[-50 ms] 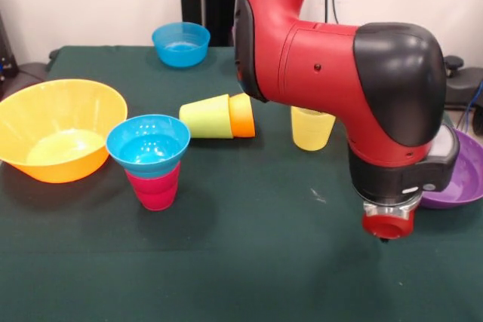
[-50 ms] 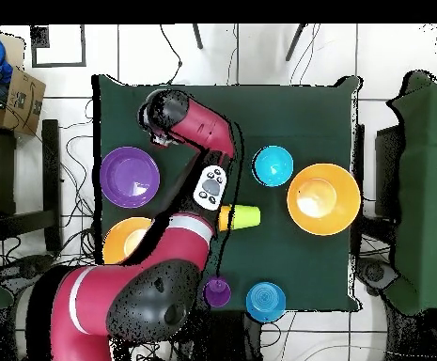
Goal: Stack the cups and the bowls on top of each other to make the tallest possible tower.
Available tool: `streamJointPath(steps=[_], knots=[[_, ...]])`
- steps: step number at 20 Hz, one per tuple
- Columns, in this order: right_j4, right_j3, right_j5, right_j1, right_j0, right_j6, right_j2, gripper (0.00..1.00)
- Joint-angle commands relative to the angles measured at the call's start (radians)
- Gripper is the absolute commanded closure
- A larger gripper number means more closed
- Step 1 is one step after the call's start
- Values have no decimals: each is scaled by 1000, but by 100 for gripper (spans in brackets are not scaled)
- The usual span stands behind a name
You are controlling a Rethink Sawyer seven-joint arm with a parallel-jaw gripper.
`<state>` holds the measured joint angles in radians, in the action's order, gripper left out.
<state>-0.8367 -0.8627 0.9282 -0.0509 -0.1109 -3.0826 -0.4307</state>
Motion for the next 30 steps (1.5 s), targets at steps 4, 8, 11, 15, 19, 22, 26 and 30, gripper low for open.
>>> streamJointPath(steps=[4,8,11,15,19,22,26,30], knots=[[56,65,111,-10,59,-132,47,0],[72,48,111,-2,83,-56,61,0],[72,20,83,3,85,-35,75,0],[67,-14,89,32,64,-42,86,0],[62,-35,87,49,50,-52,90,0],[44,-73,98,82,49,-50,110,0],[36,-121,154,144,48,-28,134,0],[47,-134,201,173,40,-49,127,0]])
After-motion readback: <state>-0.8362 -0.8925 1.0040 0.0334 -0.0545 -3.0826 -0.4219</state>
